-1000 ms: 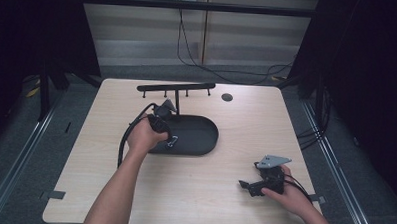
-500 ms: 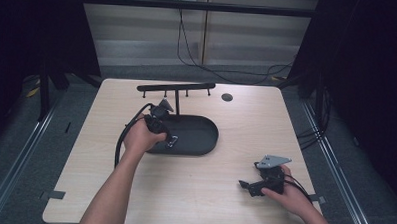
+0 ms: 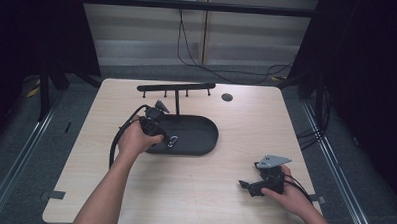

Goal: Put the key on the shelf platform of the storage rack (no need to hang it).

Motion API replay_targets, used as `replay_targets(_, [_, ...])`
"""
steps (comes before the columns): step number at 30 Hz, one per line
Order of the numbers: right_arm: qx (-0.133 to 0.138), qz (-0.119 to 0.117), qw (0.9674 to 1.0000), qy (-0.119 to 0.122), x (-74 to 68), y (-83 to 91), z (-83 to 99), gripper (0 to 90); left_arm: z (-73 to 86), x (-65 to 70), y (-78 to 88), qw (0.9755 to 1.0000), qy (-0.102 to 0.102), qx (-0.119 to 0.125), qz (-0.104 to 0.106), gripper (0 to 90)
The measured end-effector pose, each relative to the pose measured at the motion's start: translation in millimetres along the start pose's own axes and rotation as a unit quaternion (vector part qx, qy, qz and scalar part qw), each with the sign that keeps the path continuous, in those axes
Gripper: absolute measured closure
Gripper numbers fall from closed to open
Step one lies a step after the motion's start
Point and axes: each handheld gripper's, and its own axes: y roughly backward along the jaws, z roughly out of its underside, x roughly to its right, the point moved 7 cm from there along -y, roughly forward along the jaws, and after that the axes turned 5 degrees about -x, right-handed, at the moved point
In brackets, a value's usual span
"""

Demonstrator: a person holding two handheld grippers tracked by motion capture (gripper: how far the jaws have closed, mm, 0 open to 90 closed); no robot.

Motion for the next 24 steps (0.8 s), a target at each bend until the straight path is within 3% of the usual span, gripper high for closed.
replay_targets(24, [0.000,0.000,1.0000,0.000,0.0,0.0,0.0,7.2,23.3,-3.2,8.0,0.9995,-0.020,0.024,0.004,39.5])
